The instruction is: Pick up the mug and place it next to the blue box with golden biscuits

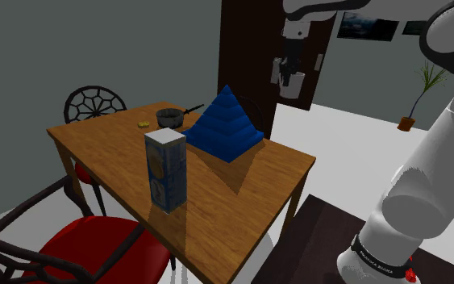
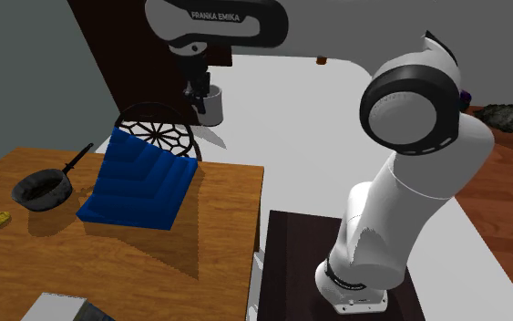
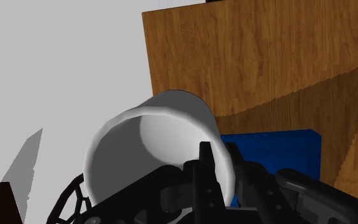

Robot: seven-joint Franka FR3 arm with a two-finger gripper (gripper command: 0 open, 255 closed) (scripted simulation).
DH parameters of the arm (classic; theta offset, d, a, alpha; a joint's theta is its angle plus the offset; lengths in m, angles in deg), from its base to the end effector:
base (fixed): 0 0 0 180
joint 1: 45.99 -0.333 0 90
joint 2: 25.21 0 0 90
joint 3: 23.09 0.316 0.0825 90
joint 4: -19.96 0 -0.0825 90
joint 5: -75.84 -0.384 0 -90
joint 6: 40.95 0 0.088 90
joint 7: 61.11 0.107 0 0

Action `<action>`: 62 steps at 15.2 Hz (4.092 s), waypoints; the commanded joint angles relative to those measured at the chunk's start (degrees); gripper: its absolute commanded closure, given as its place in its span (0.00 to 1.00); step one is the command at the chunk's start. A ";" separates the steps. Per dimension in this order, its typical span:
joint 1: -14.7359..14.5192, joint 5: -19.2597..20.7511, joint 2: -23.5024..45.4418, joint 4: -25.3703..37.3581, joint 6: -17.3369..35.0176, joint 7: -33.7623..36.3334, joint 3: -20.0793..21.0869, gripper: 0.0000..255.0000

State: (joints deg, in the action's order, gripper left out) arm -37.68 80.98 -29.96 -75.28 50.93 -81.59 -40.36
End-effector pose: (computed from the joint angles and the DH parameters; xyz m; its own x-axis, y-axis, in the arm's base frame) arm 0.4733 -0.2444 0.6272 0.9963 -0.0863 -0.0036 -0.0858 -0.9940 0.0681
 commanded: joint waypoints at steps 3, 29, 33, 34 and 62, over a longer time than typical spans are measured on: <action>0.00 -0.24 0.82 4.00 -3.21 -0.34 -0.03 1.00; -14.24 -1.42 9.11 17.28 -10.37 28.94 15.38 1.00; -17.06 -1.29 13.95 23.78 -12.35 33.77 17.54 1.00; -17.78 -1.21 15.39 25.77 -12.98 34.94 18.06 1.00; -21.87 -0.87 17.95 11.92 2.97 42.41 20.35 1.00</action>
State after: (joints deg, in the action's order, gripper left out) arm -59.62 80.12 -11.80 -62.16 52.87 -39.16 -19.98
